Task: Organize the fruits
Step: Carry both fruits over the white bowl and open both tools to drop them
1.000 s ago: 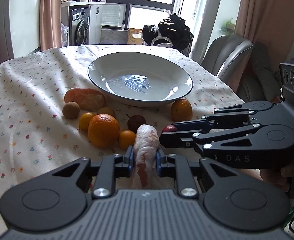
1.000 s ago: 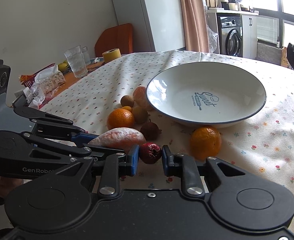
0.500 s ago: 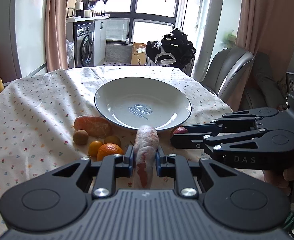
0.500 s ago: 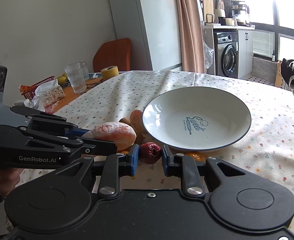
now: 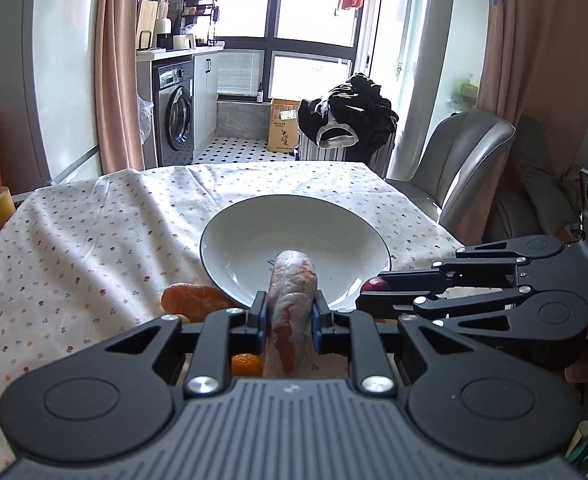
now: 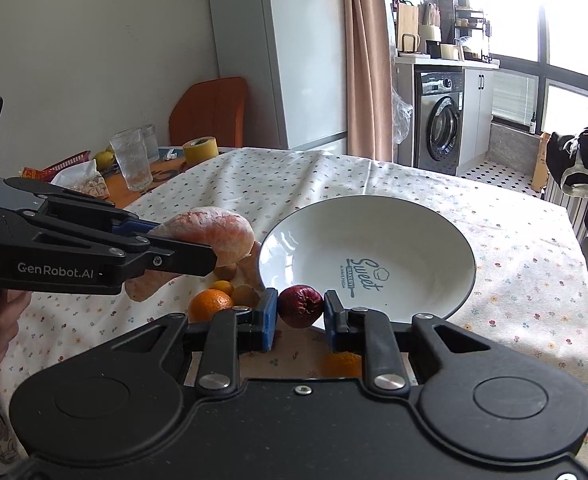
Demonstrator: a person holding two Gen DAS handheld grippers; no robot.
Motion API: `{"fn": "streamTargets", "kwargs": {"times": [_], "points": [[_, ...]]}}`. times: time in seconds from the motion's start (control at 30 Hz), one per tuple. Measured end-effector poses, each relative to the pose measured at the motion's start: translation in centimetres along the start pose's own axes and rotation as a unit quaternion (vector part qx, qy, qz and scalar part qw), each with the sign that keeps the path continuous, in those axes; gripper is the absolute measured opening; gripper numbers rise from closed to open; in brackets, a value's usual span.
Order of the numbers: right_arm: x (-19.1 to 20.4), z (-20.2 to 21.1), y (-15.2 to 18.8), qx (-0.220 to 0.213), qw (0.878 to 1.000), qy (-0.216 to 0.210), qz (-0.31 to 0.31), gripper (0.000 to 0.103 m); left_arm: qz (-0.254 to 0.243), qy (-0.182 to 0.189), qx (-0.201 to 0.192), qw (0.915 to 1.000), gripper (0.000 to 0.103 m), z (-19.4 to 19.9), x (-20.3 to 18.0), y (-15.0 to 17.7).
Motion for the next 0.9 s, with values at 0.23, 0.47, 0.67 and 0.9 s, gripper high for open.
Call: {"fn": "streamTargets", "kwargs": {"times": [0.23, 0.47, 0.67, 0.9], "points": [[-1.2, -1.6, -1.2, 0.022, 0.999, 0.027, 0.005, 0.023, -0.004, -0.007, 0.013, 0.9999, 0.019, -1.6, 0.5, -1.6], [-2.3, -3.4, -1.4, 0.035, 0.997, 0.067, -0.002, 0.023, -0.012, -0.014, 0.025, 0.9995, 0.019, -4.1, 0.8, -2.9], [-3.6, -4.5, -1.6, 0.038, 0.997, 0.069, -0.009, 0.023, -0.010, -0.020, 0.041, 0.9989, 0.019, -6.8, 1.1, -3.8], [-4.5, -6.0, -1.6, 0.065, 0.997, 0.044, 0.010, 0.023, -0.002, -0.030, 0.063, 0.9975, 0.019, -9.8, 0.4, -4.6]]}}
Point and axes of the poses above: each gripper's, at about its wrist camera, not at the fingertips, and z roughly against the way its jaws point, x to its left, y to its underside, the point moved 3 cm from there along -z, roughly the way its jaws point, and after that the axes turned 1 degree about x, right-handed, at the moved point
